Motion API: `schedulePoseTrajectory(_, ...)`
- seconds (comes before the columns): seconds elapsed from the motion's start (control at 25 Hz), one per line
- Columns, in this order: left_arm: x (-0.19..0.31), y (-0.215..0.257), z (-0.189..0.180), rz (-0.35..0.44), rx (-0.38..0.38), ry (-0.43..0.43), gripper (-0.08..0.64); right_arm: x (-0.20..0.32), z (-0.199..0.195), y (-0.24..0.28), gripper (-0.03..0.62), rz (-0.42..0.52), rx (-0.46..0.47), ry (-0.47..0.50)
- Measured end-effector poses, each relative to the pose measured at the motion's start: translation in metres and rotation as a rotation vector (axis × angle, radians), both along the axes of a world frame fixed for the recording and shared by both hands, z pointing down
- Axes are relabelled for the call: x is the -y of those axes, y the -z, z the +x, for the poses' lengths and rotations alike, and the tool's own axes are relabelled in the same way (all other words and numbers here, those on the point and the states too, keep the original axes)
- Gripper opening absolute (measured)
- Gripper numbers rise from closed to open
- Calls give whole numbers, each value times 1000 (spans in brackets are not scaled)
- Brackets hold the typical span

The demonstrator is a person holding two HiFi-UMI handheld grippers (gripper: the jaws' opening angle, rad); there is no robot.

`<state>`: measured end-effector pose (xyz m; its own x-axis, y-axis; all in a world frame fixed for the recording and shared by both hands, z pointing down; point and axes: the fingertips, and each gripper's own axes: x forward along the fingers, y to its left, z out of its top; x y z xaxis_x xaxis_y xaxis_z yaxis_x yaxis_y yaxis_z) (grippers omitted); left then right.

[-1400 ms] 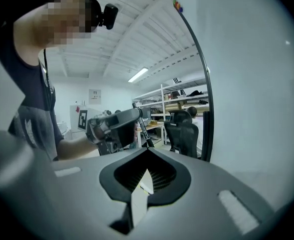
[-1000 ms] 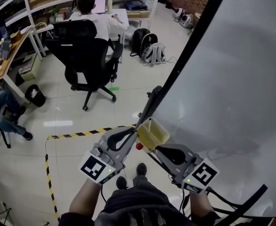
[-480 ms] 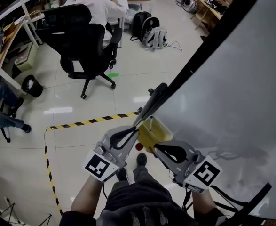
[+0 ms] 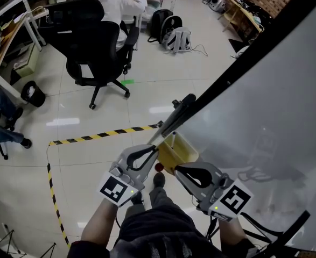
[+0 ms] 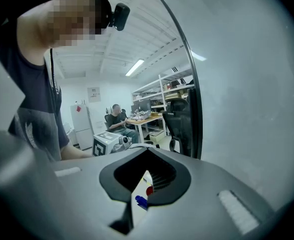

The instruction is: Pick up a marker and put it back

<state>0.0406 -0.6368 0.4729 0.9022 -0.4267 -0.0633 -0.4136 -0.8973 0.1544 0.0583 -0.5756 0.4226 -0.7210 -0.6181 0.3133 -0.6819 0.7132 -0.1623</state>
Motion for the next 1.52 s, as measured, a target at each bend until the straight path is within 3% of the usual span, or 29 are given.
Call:
schedulePoseTrajectory(0.4, 1, 14, -8, 1, -33, 22, 73, -3, -3, 2, 0, 0, -3, -2)
schedulePoseTrajectory(0.76, -12, 97, -34, 102, -118, 50, 98, -2, -12, 21, 0, 57, 32, 11)
schedulePoseTrajectory(0.96, -31, 136, -48, 180, -116, 47, 96, -2, -21, 36, 0, 108, 29, 15)
schedulePoseTrajectory(1.08, -44, 150, -56, 219, -90, 63, 40, -5, -29, 50, 0, 157, 54, 22)
schedulePoseTrajectory(1.12, -49, 152, -58, 222, -79, 64, 6, -8, -33, 54, 0, 170, 58, 25)
schedulePoseTrajectory(1.52, -98, 152, -80, 173, -51, 43, 6, -43, -59, 64, 0, 203, 21, 30)
